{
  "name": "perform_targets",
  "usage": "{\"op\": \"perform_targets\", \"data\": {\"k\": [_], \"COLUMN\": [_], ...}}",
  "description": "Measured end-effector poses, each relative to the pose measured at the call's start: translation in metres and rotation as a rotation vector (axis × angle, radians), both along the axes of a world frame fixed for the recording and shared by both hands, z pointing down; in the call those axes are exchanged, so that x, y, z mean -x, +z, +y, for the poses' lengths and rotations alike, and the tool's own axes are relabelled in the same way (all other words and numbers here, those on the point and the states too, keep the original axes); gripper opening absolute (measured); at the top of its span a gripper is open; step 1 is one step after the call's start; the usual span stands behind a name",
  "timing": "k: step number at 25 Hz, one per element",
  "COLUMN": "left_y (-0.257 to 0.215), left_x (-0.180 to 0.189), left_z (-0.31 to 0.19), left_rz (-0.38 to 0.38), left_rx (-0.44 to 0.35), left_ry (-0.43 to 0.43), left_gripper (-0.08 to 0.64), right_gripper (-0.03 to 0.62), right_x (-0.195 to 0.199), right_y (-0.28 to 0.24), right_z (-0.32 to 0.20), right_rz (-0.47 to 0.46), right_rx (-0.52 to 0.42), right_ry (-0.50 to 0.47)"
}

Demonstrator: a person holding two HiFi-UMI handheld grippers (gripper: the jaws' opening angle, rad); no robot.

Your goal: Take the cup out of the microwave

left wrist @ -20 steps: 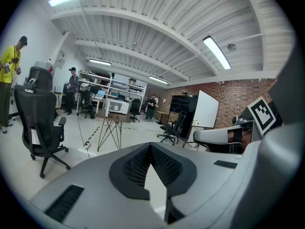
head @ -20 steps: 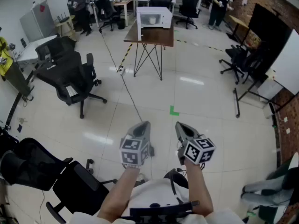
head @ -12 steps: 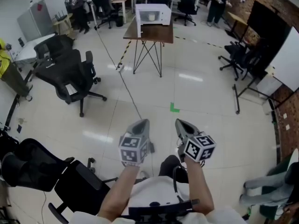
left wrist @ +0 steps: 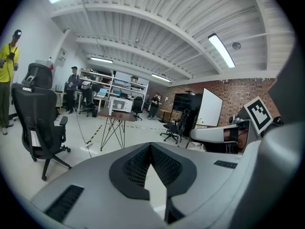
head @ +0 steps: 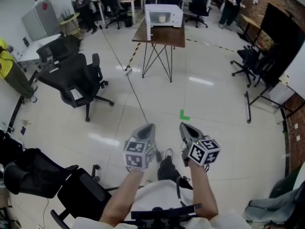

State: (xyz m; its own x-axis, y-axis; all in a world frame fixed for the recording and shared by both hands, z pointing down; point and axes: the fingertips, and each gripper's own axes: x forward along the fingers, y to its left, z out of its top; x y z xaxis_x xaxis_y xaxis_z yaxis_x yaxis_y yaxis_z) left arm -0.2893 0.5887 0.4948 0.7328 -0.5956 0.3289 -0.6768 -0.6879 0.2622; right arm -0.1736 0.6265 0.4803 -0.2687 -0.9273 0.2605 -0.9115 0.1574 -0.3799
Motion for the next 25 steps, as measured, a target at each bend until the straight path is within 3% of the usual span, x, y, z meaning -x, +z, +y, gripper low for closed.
{"op": "perform_targets", "data": {"k": [9,25], "left_y": [-0.004,-0.010], "left_x": [-0.040,-0.145], "left_z": [-0.085,-0.202], "left_rz": [0.004,-0.025], "left_rx": [0.002,-0.009], "left_ry": [-0.042,-0.100], "left_gripper": [-0.006,-0.006], "right_gripper": [0.000,0.000], "right_x": [-0.041,-0.142], "right_y": [0.001,-0.005], "right_z": [-0.095,-0.222], "right_rz": [-0.016,-0.049], "right_rx": [-0.008,-0.017], "right_ry": [-0.043,-0.117]}}
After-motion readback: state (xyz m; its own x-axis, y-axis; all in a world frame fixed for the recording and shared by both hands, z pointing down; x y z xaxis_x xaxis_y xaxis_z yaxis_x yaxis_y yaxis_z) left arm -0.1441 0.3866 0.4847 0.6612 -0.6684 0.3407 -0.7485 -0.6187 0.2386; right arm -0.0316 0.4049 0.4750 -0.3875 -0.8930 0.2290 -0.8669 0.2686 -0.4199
